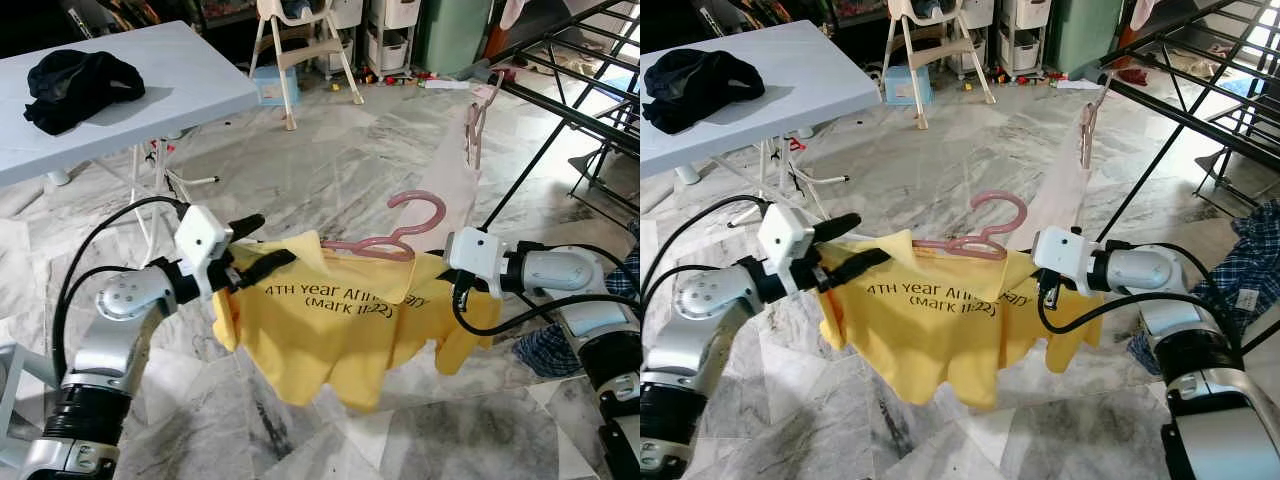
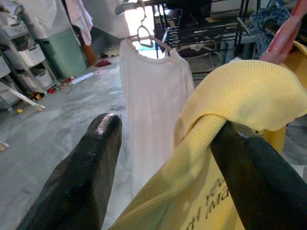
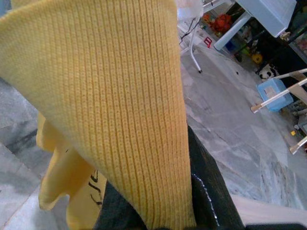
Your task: Hang hanger
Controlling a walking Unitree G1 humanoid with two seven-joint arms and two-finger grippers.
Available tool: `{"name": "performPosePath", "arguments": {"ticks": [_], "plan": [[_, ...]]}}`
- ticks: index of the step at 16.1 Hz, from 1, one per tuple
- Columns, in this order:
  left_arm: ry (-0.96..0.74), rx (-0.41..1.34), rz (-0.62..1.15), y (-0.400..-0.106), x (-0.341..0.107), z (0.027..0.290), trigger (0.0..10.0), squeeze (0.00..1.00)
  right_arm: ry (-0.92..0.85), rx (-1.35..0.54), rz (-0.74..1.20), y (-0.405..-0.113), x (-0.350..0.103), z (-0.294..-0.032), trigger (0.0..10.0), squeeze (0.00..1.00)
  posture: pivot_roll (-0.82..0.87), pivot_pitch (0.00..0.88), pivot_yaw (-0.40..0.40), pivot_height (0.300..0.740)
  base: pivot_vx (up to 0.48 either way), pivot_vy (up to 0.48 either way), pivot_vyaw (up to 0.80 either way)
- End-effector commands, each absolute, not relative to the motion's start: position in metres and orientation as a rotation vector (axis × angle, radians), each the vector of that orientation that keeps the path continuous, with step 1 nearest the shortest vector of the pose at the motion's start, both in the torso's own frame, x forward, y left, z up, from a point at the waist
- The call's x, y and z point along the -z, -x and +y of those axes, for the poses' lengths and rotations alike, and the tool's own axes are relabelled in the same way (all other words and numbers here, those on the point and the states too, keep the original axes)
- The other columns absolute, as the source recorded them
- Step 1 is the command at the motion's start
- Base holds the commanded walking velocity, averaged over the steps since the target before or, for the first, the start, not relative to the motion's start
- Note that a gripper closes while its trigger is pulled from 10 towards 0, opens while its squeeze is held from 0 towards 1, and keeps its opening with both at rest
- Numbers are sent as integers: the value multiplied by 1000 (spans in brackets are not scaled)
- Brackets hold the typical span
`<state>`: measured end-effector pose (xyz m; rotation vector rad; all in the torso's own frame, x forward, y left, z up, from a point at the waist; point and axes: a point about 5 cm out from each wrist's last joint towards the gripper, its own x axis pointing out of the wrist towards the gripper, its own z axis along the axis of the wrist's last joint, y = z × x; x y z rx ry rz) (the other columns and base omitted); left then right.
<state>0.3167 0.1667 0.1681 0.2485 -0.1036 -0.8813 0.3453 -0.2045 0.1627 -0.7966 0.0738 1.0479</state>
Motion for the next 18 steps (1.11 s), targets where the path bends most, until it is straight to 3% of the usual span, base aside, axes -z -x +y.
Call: {"name": "performPosePath", "arguments": {"ticks": [1,6,13,18], "plan": [[-279,876,-120,-319,-173,165,10000,1000,808,-1069,25,-347,-171,-197,0,0,-125,50,52,740,0,0,0],[-291,848,-157,-322,-177,167,10000,1000,809,-1070,31,-347,-171,-199,0,0,-126,46,52,740,0,0,0],[-227,1085,-61,-303,-167,152,10000,1000,801,-1073,29,-348,-170,-195,0,0,-125,38,48,740,0,0,0],[-232,1049,-87,-308,-170,154,10000,1000,789,-1080,28,-347,-167,-193,0,0,-125,42,53,740,0,0,0]]}}
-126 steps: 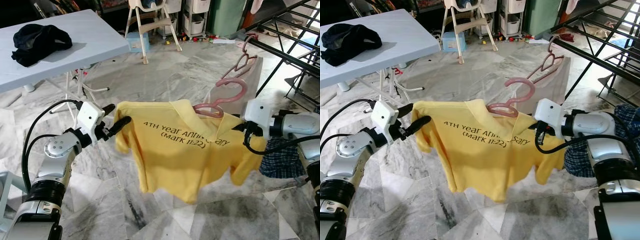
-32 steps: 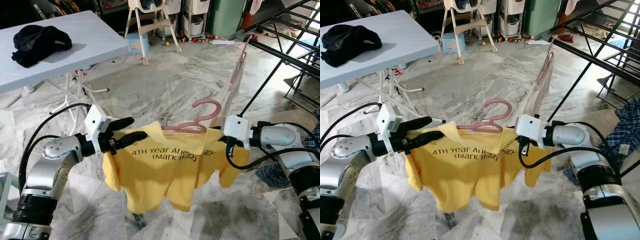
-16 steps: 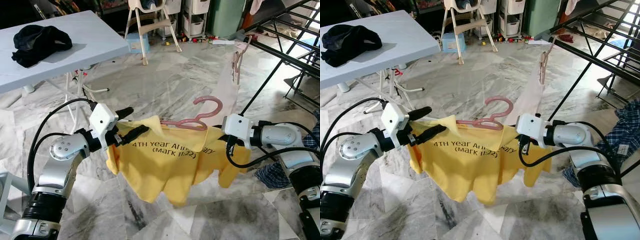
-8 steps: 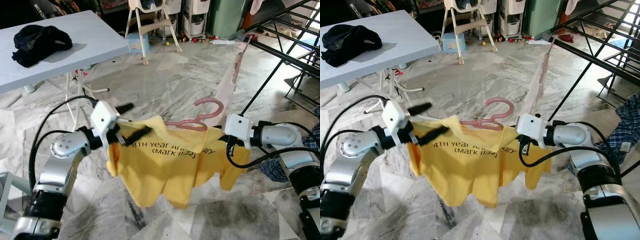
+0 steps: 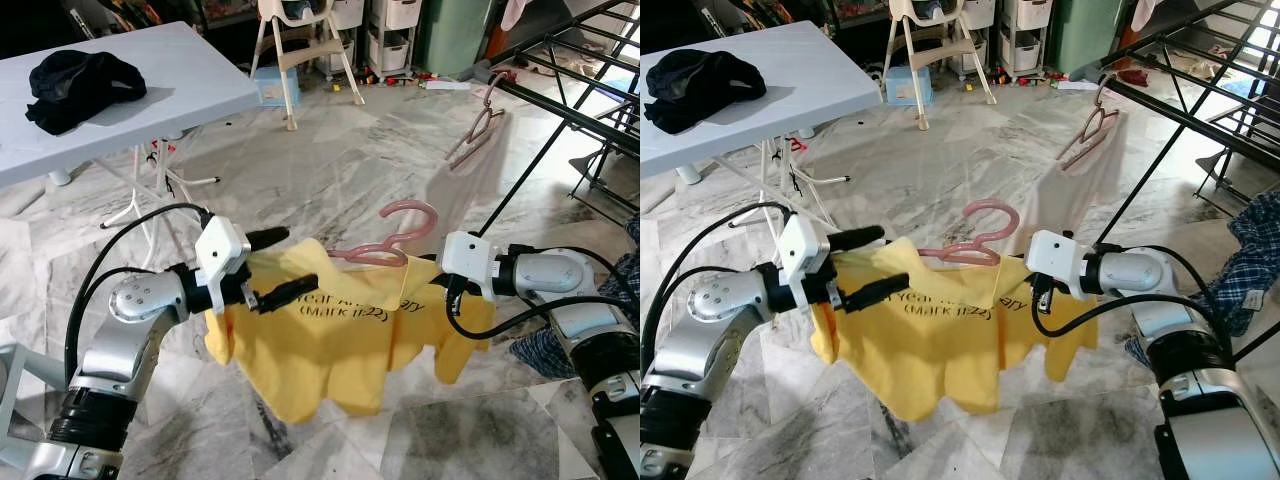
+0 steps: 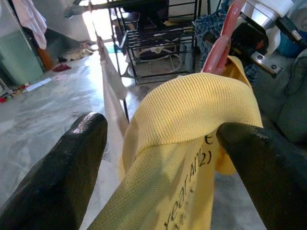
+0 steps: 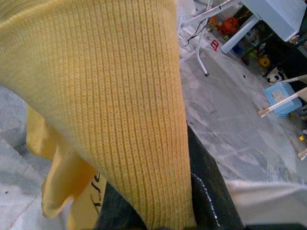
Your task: Hang hanger
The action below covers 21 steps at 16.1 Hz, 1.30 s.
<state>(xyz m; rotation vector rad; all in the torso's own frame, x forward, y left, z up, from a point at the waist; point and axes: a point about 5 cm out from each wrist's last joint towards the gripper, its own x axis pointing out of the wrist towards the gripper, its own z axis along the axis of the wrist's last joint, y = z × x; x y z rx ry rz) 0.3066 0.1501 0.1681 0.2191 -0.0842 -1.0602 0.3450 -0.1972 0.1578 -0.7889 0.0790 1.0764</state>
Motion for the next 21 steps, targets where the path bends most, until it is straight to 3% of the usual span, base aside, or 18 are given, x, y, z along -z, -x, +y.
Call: {"name": "performPosePath", "arguments": {"ticks": [1,16,17,18,20,21], "plan": [[-232,1049,-87,-308,-170,154,10000,1000,789,-1080,28,-347,-167,-193,0,0,-125,42,53,740,0,0,0],[-224,1032,-103,-310,-174,154,10000,1000,788,-1081,28,-347,-166,-193,0,0,-125,42,53,740,0,0,0],[-215,993,-173,-317,-180,147,8118,0,778,-1093,27,-346,-163,-189,0,0,-124,43,57,740,0,0,0],[-206,983,-198,-318,-181,143,0,0,769,-1096,19,-346,-162,-185,0,0,-124,43,56,740,0,0,0],[-182,982,-195,-313,-173,136,0,0,753,-1089,-3,-344,-155,-177,0,0,-123,41,54,740,0,0,0],[-170,974,-191,-311,-169,134,1765,0,746,-1083,-9,-343,-152,-174,0,0,-122,41,53,740,0,0,0]]}}
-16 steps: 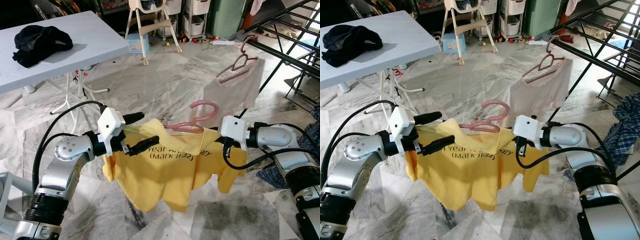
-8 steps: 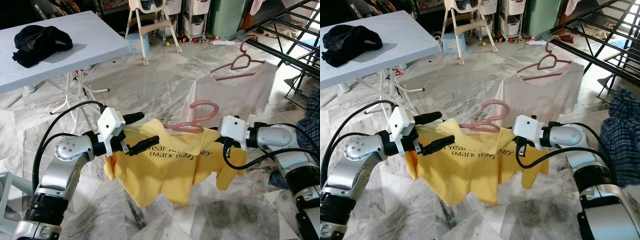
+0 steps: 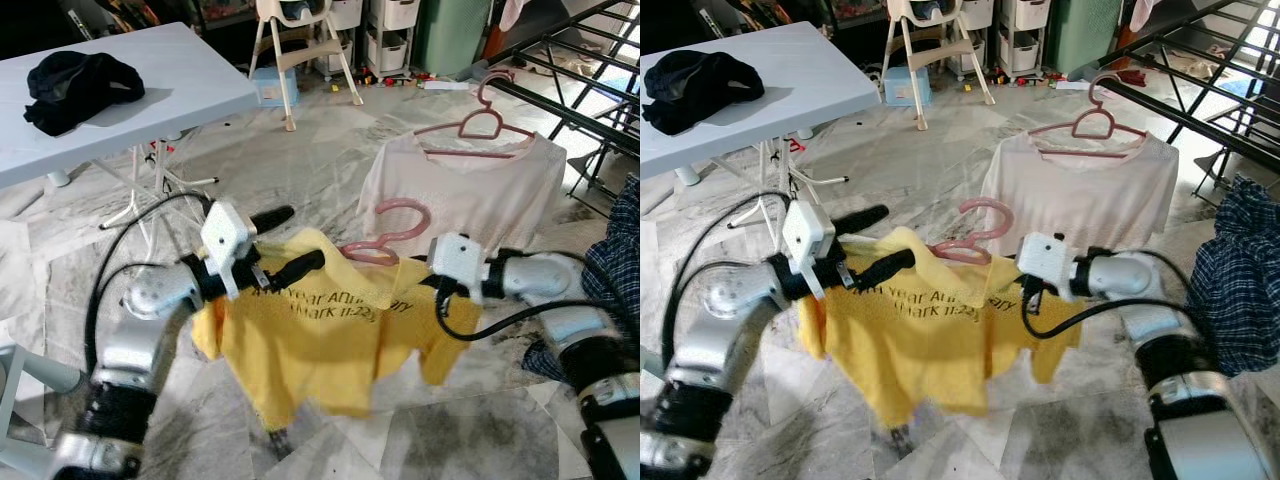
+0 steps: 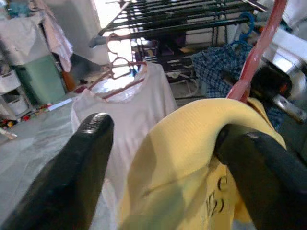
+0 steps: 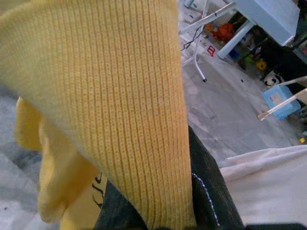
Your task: Hang hanger
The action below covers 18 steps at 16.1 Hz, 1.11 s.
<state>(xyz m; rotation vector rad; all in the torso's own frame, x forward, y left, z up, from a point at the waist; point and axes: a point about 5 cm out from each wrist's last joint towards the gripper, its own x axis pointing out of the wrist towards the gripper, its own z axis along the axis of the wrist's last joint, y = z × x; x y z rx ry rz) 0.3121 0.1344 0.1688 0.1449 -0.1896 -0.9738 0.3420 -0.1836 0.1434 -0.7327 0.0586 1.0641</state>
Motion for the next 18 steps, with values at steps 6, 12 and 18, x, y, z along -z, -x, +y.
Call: {"name": "performPosePath", "arguments": {"ticks": [6,12,18], "plan": [[-96,910,-185,-300,-148,126,0,0,663,-1018,-24,-333,-130,-163,0,0,-118,38,44,740,0,0,0],[-76,830,-212,-299,-146,125,0,0,594,-864,-82,-339,-135,-163,0,0,-120,29,45,740,0,0,0],[26,615,-239,-294,-137,126,0,0,505,-719,-98,-332,-127,-166,0,0,-120,20,43,740,0,0,0]]}}
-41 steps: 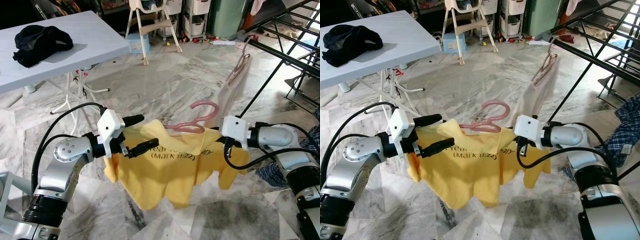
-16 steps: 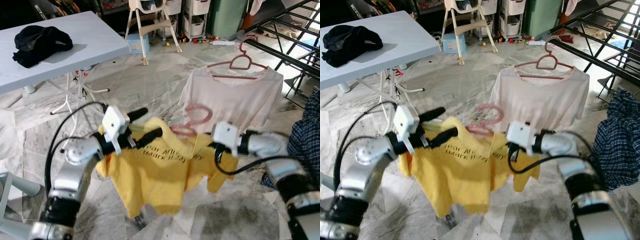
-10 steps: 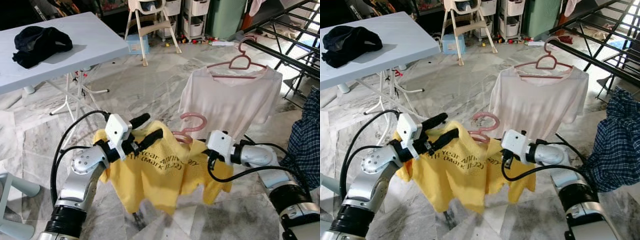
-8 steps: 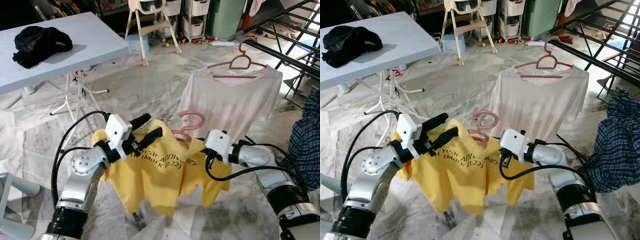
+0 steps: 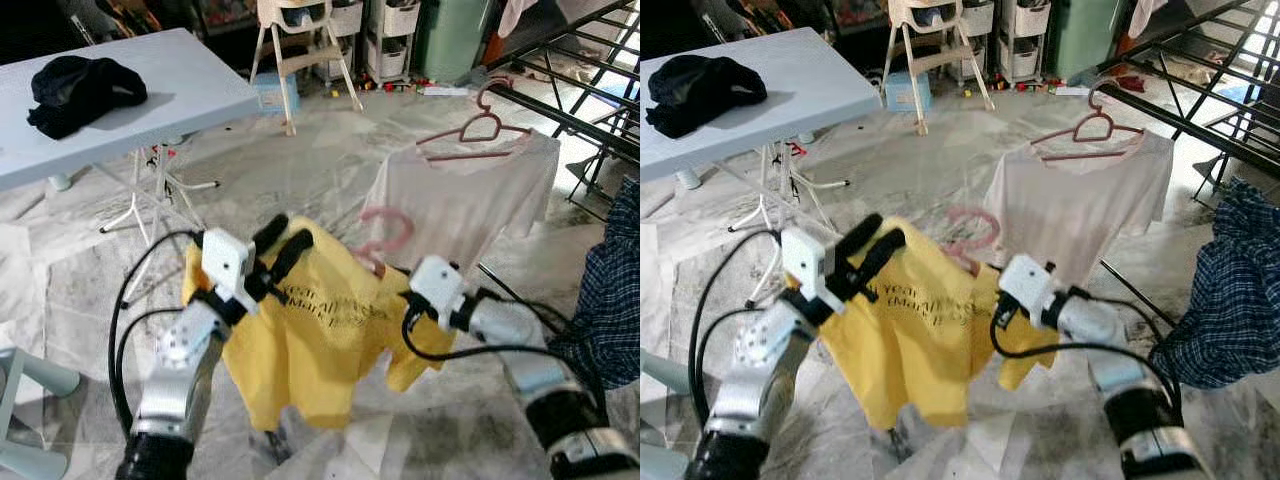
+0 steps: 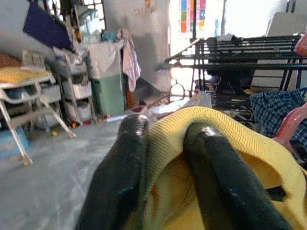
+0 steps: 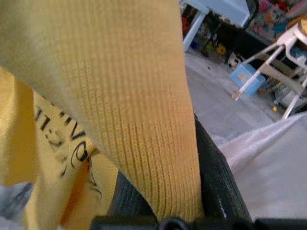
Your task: Hang hanger
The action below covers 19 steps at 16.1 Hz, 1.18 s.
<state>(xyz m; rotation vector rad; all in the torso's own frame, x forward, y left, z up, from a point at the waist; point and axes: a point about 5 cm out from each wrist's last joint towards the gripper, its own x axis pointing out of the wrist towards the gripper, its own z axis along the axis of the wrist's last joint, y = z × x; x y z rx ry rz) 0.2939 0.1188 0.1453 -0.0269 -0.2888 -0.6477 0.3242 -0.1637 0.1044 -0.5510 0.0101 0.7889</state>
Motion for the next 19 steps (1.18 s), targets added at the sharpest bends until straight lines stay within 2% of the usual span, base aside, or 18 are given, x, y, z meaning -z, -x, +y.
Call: {"name": "performPosePath", "arguments": {"ticks": [1,3,6,10,13,16,17,19], "plan": [[35,665,-221,-290,-132,116,0,0,510,-716,-87,-333,-124,-164,0,0,-119,21,48,740,0,0,0],[42,737,-191,-285,-125,103,0,0,511,-713,-93,-336,-126,-154,0,0,-125,21,55,740,0,0,0],[35,717,-177,-285,-120,100,0,0,507,-697,-91,-335,-122,-147,0,0,-119,25,49,740,0,0,0],[31,539,-184,-301,-124,117,0,0,515,-661,-85,-339,-124,-150,0,0,-112,27,51,740,0,0,0],[27,492,-191,-305,-127,124,0,0,509,-644,-99,-340,-127,-149,0,0,-112,31,58,740,0,0,0],[35,453,-223,-305,-131,123,0,0,540,-577,-67,-344,-124,-155,0,0,-109,27,59,740,0,0,0],[25,428,-242,-307,-135,125,0,0,612,-565,-46,-345,-121,-164,0,0,-110,26,57,740,0,0,0],[14,412,-252,-309,-138,130,0,0,648,-539,-15,-346,-118,-177,0,0,-107,25,54,740,0,0,0]]}}
